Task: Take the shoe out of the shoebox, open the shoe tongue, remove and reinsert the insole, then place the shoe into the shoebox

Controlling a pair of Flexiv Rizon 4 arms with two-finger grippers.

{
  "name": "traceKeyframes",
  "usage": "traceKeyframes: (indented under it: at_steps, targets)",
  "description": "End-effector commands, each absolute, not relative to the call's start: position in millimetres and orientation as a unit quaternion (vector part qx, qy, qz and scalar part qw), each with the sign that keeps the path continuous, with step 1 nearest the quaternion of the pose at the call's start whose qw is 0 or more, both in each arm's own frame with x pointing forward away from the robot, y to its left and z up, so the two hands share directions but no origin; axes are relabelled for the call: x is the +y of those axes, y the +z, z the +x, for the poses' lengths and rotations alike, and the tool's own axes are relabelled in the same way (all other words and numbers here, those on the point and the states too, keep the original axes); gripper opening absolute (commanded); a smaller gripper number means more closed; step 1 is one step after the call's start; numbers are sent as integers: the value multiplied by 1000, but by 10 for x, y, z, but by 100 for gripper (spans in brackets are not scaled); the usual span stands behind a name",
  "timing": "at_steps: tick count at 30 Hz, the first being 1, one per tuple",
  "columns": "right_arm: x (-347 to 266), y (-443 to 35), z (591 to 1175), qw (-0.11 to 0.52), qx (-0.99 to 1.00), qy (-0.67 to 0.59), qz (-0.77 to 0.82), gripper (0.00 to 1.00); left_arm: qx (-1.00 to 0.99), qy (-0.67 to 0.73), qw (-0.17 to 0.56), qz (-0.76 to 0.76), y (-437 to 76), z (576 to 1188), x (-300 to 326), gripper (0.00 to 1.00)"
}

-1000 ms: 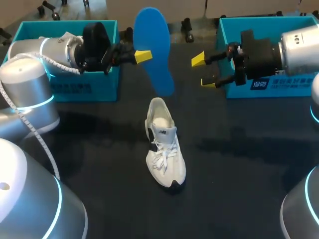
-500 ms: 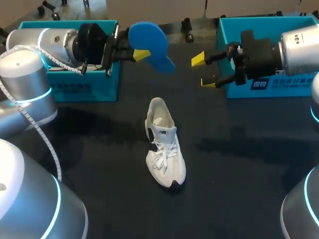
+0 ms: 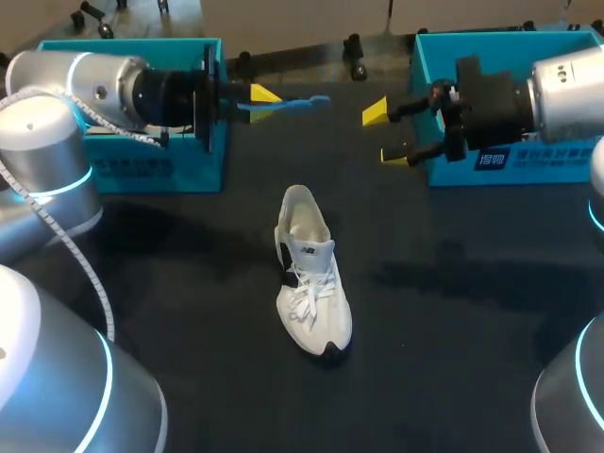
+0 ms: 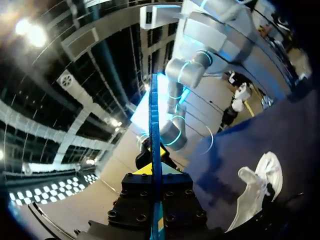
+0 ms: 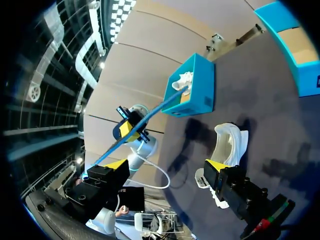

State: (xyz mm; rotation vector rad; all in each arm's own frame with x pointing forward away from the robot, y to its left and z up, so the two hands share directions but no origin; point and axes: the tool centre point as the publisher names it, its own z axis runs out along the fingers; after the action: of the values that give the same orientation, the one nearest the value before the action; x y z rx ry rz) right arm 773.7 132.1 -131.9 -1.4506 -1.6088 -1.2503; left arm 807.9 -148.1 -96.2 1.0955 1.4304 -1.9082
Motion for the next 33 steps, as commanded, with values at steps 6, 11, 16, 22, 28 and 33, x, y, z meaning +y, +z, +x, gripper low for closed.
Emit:
traceKeyframes:
  at_steps: [6, 11, 16, 22, 28, 33]
  targets:
    - [1344, -1329, 7744, 314, -610, -475, -551, 100, 340, -427, 504, 670, -1014, 8168, -1478, 0]
    - [1344, -1329, 7744, 314, -610, -475, -551, 100, 340, -427, 504, 670, -1014, 8168, -1478, 0]
    - [1344, -1329, 7744, 314, -610, -475, -551, 100, 340, -427, 504, 670, -1014, 8168, -1478, 0]
    - [1344, -1329, 7744, 314, -610, -475, -551, 100, 358, -435, 506, 653, -1039, 8159, -1490, 0]
    - [1369, -1306, 7757, 316, -610, -478, -547, 100, 371, -446, 503, 641, -1094, 8110, -1520, 0]
    - [1437, -1280, 7782, 315, -610, -480, -546, 100, 377, -451, 500, 636, -1134, 8055, -1543, 0]
